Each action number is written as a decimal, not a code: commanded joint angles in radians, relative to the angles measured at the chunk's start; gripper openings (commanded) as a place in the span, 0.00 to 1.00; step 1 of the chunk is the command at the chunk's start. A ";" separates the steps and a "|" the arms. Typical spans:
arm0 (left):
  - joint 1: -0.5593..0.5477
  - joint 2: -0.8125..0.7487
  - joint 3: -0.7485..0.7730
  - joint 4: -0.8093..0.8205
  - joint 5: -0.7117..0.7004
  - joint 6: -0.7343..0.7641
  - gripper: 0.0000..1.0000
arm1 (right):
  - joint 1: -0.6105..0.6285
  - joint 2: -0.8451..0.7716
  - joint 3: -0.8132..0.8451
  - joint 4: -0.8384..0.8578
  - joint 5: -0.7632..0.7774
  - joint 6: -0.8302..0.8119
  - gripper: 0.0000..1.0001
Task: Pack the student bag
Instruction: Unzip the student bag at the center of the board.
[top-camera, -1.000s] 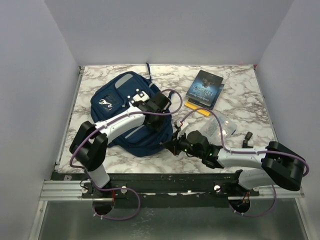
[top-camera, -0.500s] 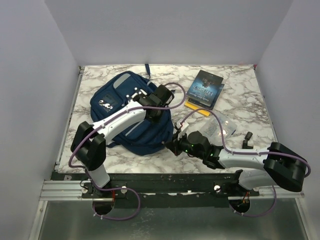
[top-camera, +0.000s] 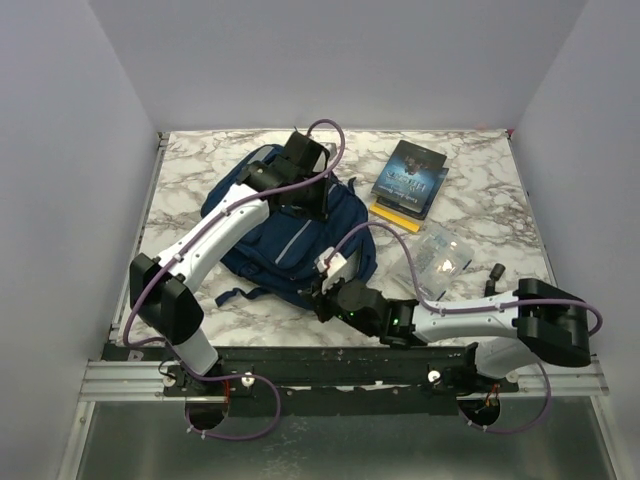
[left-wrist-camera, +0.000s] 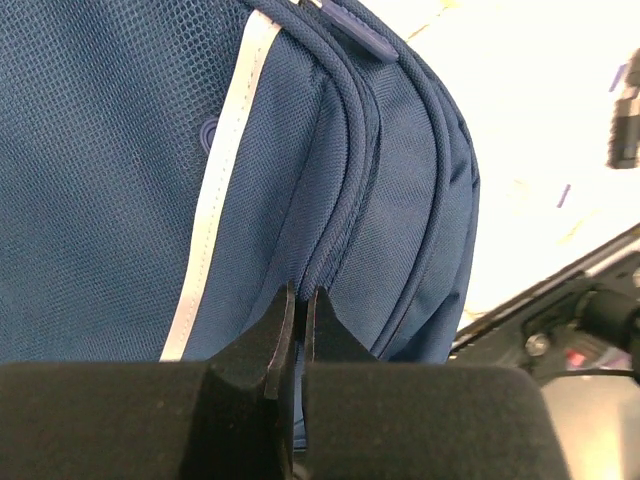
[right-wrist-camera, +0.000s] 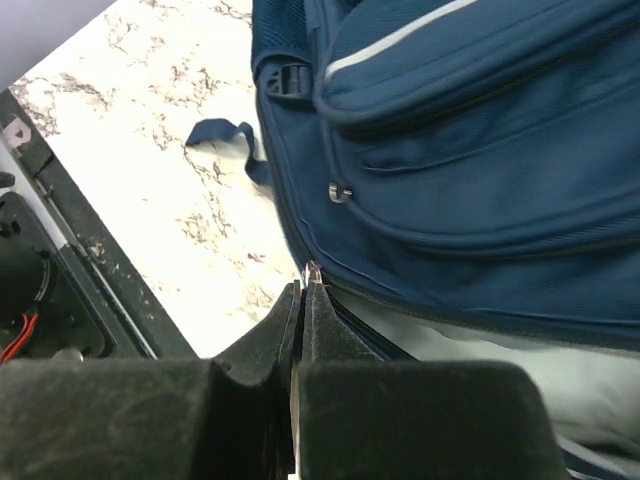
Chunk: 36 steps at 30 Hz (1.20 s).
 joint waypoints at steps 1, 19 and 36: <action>0.026 -0.045 0.111 0.061 0.166 -0.139 0.00 | 0.078 0.095 0.083 0.016 0.163 -0.034 0.01; 0.057 -0.121 0.051 0.032 0.210 -0.045 0.00 | 0.104 0.509 0.312 0.352 0.222 -0.191 0.02; 0.069 -0.422 -0.417 0.324 0.029 0.451 0.00 | 0.100 -0.253 0.035 -0.298 0.146 -0.033 0.65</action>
